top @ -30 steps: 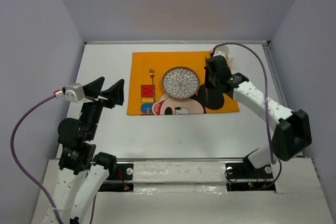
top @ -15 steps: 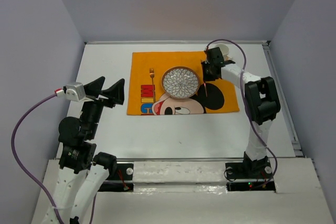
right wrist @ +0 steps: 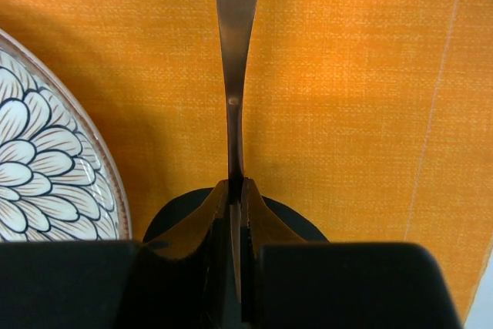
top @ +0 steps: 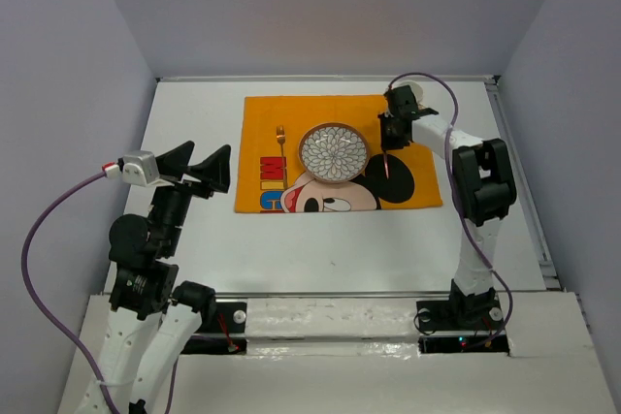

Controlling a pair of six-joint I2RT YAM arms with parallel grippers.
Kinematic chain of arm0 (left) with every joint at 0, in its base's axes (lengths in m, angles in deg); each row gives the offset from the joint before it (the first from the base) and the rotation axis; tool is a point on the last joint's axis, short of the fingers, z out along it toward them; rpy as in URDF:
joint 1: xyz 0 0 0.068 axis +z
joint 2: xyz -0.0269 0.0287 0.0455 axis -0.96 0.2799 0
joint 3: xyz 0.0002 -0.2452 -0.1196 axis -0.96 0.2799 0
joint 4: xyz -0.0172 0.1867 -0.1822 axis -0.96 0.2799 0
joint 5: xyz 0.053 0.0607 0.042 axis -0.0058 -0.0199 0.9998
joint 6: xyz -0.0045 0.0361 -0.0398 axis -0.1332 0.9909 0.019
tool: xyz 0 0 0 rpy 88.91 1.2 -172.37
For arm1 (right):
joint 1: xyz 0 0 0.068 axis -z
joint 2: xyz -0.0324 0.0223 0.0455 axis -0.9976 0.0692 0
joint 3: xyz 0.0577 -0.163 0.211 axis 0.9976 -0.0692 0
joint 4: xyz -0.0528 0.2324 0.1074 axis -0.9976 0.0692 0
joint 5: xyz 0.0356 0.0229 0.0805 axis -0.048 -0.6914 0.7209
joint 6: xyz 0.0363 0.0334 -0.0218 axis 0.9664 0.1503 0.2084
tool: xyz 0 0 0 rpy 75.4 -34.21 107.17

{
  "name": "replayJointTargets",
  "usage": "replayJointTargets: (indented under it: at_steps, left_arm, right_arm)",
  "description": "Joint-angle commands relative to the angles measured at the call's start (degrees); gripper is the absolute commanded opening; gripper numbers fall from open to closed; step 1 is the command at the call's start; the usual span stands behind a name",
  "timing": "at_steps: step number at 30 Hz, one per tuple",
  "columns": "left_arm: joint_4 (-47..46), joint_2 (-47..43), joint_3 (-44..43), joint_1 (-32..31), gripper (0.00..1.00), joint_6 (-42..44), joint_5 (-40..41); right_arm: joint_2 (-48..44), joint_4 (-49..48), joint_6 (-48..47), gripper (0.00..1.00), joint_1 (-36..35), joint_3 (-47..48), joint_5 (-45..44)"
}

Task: Set the dinner table for one person

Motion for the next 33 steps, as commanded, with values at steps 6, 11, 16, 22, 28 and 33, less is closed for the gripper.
replayJointTargets:
  at_steps: [6,11,16,22,28,33]
  left_arm:
    - [-2.38,0.53,0.19,0.51,0.99,0.82,0.03]
    - [-2.29,0.53,0.19,0.60,0.99,0.82,0.03]
    - [-2.38,0.70,0.19,0.78,0.99,0.82,0.03]
    - [-2.29,1.14,0.19,1.22,0.99,0.74,0.03]
    - [-2.03,2.72,-0.16,1.83,0.99,1.17,-1.46]
    - [-2.55,3.34,0.01,2.09,0.99,1.70,-3.48]
  right_arm:
    - [3.24,2.30,0.70,0.00,0.06,4.23,-2.11]
    - [4.13,2.39,1.49,0.09,0.06,5.37,-2.99]
    - [2.55,2.12,2.55,0.39,0.06,4.94,-2.90]
    - [-4.91,1.16,3.43,0.45,0.06,1.86,0.34]
    - [-29.05,-16.70,5.62,0.50,-2.22,-13.75,9.21]
    - [-54.20,-32.21,9.49,0.99,-2.23,-31.59,13.53]
